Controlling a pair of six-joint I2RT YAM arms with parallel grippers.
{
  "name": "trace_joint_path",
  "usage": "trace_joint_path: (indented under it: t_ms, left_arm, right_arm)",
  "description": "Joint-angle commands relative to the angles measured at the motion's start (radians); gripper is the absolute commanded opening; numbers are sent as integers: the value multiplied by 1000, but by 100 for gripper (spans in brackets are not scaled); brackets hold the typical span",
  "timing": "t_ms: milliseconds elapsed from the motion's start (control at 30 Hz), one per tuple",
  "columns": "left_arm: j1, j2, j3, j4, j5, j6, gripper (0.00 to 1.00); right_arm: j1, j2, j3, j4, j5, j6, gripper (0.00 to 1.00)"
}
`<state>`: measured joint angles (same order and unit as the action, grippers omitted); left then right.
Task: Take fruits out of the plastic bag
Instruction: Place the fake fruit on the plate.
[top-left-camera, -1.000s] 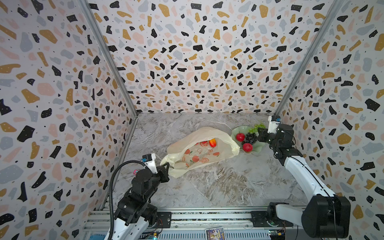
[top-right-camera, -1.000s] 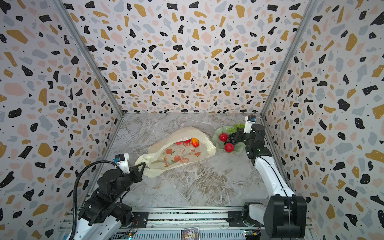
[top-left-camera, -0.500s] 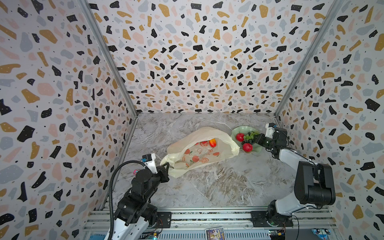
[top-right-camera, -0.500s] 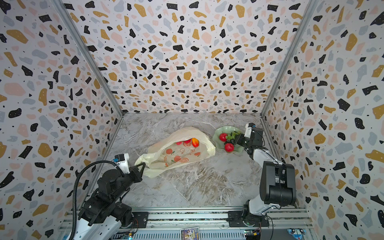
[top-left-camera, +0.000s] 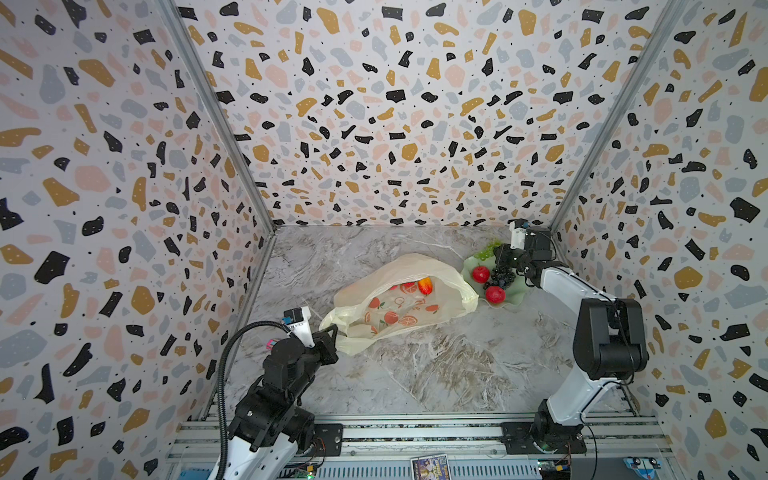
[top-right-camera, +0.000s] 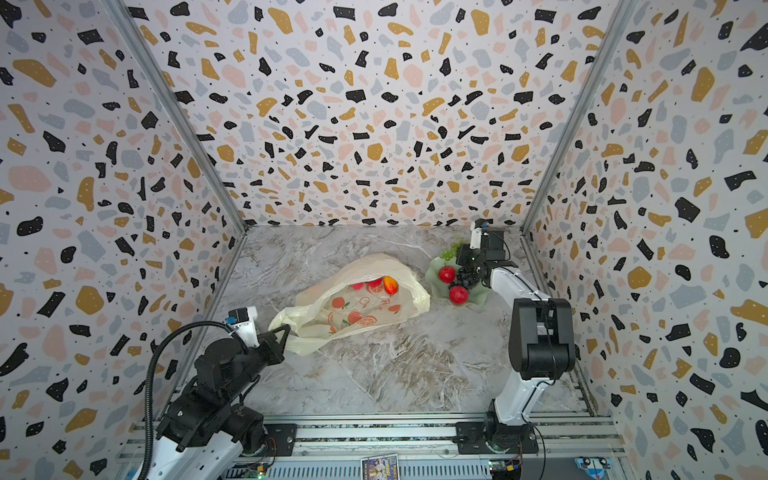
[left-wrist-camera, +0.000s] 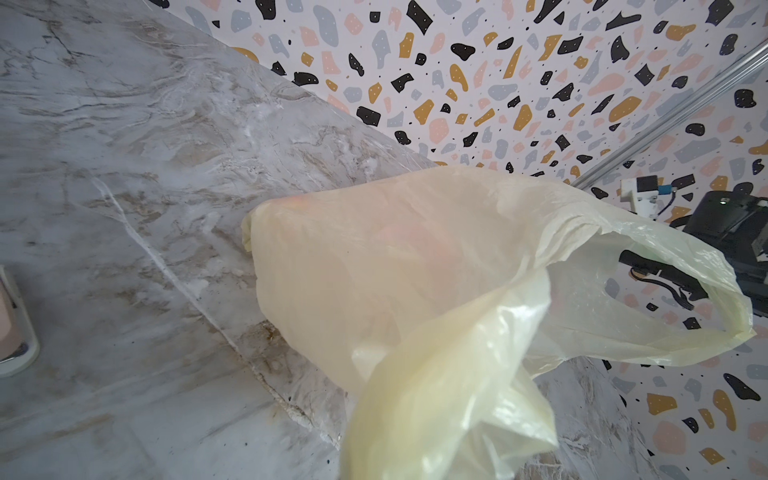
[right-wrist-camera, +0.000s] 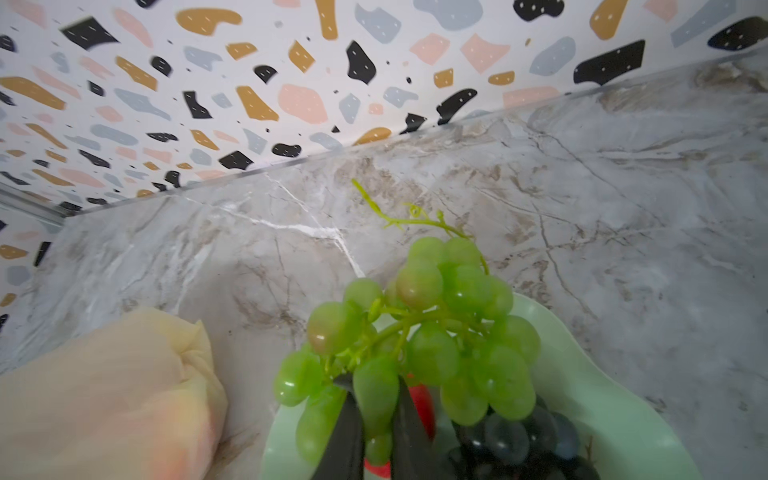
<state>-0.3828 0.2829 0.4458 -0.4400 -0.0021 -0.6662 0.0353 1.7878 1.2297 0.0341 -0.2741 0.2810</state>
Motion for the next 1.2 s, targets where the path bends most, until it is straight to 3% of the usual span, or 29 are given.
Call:
trace_joint_path:
  t_ms: [0,200,267,533,867,1167]
  left_arm:
    - [-2,-2,4,43,-9,13,2]
    - [-2,-3,4,41,-10,13,2]
    - [-3,-4,5,40,-9,14,2]
    - [-2,-17,4,37,-9,11,2]
    - [-3,-22,5,29,-13,6,2]
    - [-2,-16,10,39,-10,4,2]
  right_arm:
    - [8,31,65,-106,35,-43,16]
    - [34,53,67,-131,33,-49,23]
    - [48,48,69,-137,32,-52,33]
    - [71,8,97,-159,46,-52,51]
    - [81,-92,100,-173,44,-53,52]
    - [150,-311,32,-96,-1,-73,50]
